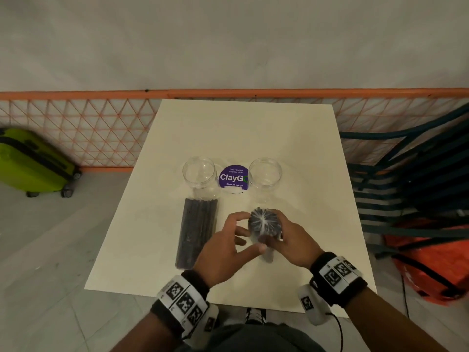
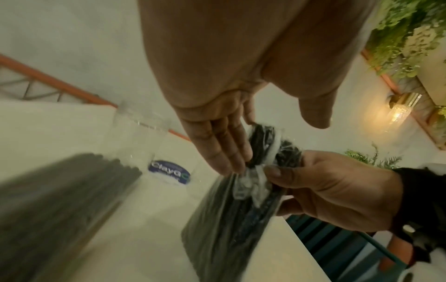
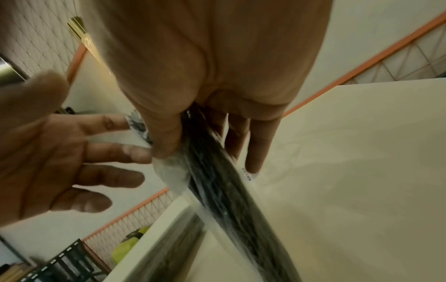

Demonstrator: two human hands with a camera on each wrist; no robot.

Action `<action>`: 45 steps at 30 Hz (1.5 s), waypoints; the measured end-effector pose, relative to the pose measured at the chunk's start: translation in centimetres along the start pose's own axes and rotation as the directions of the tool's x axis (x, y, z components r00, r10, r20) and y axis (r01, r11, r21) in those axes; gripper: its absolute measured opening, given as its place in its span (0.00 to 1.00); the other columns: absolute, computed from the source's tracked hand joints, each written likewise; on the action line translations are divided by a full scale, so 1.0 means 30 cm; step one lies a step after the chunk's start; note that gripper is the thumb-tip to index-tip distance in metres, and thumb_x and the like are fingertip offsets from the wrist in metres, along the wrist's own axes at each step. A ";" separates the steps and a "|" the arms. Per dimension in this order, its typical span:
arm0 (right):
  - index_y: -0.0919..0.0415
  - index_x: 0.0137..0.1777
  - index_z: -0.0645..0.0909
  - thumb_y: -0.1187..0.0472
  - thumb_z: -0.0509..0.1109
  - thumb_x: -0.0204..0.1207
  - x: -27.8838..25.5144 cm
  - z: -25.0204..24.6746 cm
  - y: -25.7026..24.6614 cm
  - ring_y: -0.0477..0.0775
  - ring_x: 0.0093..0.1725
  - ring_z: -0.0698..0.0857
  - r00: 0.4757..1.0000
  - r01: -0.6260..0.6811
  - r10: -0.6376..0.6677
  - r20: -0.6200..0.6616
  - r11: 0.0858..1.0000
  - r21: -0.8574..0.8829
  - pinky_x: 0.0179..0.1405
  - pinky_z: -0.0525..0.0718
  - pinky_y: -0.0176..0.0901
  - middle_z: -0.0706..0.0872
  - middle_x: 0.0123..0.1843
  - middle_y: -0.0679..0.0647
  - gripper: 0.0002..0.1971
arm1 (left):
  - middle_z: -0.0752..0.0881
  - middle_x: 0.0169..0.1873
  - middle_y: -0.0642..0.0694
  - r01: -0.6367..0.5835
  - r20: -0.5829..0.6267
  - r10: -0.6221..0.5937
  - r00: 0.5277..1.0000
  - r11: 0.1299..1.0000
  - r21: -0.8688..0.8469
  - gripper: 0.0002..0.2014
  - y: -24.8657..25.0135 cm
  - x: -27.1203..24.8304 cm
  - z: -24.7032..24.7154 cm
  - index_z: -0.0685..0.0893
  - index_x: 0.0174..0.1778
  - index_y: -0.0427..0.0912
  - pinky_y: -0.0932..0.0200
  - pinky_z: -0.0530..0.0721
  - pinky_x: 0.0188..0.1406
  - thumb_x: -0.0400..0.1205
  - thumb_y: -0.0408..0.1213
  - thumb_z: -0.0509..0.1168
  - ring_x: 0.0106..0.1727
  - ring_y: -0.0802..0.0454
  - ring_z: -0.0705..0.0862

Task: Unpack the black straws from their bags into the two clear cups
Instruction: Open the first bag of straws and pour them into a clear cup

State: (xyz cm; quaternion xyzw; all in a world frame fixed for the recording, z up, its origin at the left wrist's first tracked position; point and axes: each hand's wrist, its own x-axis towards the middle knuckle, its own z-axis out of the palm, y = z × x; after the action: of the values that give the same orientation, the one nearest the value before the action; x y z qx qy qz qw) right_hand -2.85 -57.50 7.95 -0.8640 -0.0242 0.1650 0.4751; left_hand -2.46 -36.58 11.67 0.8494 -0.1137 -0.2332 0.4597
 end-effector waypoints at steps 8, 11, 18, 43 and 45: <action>0.46 0.81 0.60 0.54 0.77 0.71 -0.031 0.058 0.041 0.52 0.63 0.84 0.999 -0.041 0.039 -0.029 0.996 -0.079 0.59 0.79 0.42 0.83 0.69 0.46 0.41 | 0.88 0.38 0.53 0.023 -0.114 -0.032 0.993 0.997 -0.074 0.37 -0.021 0.073 0.115 0.65 0.77 0.51 0.48 0.89 0.53 0.75 0.38 0.77 0.46 0.51 0.90; 0.49 0.78 0.67 0.49 0.75 0.73 -0.027 0.075 0.058 0.55 0.61 0.85 0.991 -0.083 0.076 -0.107 0.994 -0.068 0.58 0.82 0.46 0.86 0.67 0.50 0.34 | 0.85 0.32 0.55 -0.010 -0.123 0.007 0.992 1.000 -0.029 0.34 -0.021 0.064 0.098 0.67 0.76 0.48 0.51 0.89 0.46 0.75 0.35 0.74 0.38 0.53 0.88; 0.52 0.74 0.73 0.60 0.73 0.75 -0.024 0.052 0.083 0.61 0.56 0.87 0.972 -0.135 0.115 -0.207 0.987 -0.087 0.51 0.84 0.50 0.89 0.62 0.54 0.26 | 0.83 0.39 0.54 -0.053 -0.148 0.120 0.982 0.918 0.392 0.06 0.036 0.050 -0.058 0.88 0.48 0.53 0.57 0.81 0.42 0.78 0.46 0.68 0.41 0.53 0.82; 0.49 0.73 0.71 0.49 0.66 0.76 -0.143 -0.041 -0.101 0.47 0.66 0.82 0.931 0.190 -0.092 -0.354 0.948 0.254 0.64 0.80 0.41 0.85 0.65 0.43 0.25 | 0.90 0.45 0.53 -0.433 -0.026 0.433 0.901 0.901 0.017 0.12 0.296 0.080 -0.228 0.88 0.50 0.46 0.54 0.88 0.45 0.74 0.27 0.76 0.45 0.55 0.89; 0.43 0.75 0.67 0.37 0.73 0.68 -0.134 -0.027 -0.111 0.44 0.67 0.81 0.964 0.148 -0.102 -0.245 0.974 0.174 0.65 0.78 0.40 0.82 0.68 0.40 0.36 | 0.90 0.47 0.46 -0.452 -0.040 0.452 0.891 0.892 0.017 0.12 0.313 0.089 -0.238 0.88 0.49 0.45 0.46 0.88 0.45 0.73 0.28 0.76 0.46 0.47 0.89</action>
State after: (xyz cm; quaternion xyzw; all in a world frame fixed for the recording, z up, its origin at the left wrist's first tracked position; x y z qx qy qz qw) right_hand -6.03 -57.14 12.16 -0.8245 -0.0068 0.0332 0.5648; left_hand 3.63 -37.63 22.07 0.8061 -0.2991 -0.1015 0.5005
